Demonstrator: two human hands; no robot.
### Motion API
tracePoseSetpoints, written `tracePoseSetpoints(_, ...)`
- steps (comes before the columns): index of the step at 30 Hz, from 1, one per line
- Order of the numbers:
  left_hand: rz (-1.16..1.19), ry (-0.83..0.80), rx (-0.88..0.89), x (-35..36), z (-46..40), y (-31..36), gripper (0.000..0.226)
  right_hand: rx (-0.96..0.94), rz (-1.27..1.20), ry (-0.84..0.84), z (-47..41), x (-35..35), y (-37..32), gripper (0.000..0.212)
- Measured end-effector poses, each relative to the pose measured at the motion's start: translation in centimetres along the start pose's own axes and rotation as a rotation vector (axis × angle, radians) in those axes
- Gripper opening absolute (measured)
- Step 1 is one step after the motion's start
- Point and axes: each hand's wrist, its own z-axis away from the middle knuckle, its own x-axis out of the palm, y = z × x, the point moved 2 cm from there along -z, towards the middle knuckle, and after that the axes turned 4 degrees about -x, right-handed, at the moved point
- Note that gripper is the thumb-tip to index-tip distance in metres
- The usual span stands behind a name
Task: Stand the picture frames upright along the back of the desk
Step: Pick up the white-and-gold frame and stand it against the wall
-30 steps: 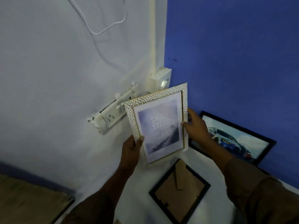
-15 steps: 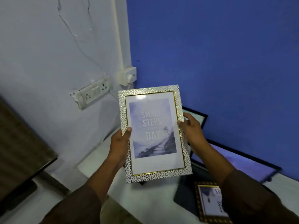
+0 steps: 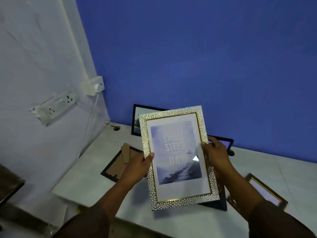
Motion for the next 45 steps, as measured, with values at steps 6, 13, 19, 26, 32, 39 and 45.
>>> tracePoseSetpoints(6, -0.286, -0.074, 0.054, 3.4, -0.3, 0.4, 0.055, 0.002, 0.069, 0.061, 2.3, -4.4, 2.2, 0.017)
tracePoseSetpoints(13, -0.346, -0.172, 0.129, 11.8, -2.5, 7.0, 0.046, -0.039, 0.259, 0.143, 1.0, -14.3, 4.5, 0.031)
tracePoseSetpoints(19, -0.354, -0.225, 0.188, 19.7, -5.7, 13.3, 0.054, -0.099, 0.376, 0.127, -3.4, -23.3, 6.9, 0.027)
tracePoseSetpoints(26, -0.34, -0.247, 0.162, 32.6, -10.8, 21.3, 0.063, -0.114, 0.5, 0.125, -13.7, -36.5, 10.5, 0.023)
tracePoseSetpoints(32, -0.192, -0.273, 0.086, 39.0, -15.0, 25.6, 0.041, -0.127, 0.522, 0.09, -21.6, -41.5, 12.8, 0.019)
tracePoseSetpoints(39, -0.438, -0.205, 0.111, 41.5, -22.2, 27.4, 0.025, -0.101, 0.444, 0.055, -28.8, -41.4, 16.8, 0.014)
tracePoseSetpoints(45, -0.457, -0.162, 0.053, 43.7, -27.6, 28.0, 0.028, -0.106, 0.466, -0.01, -34.8, -40.2, 19.3, 0.021)
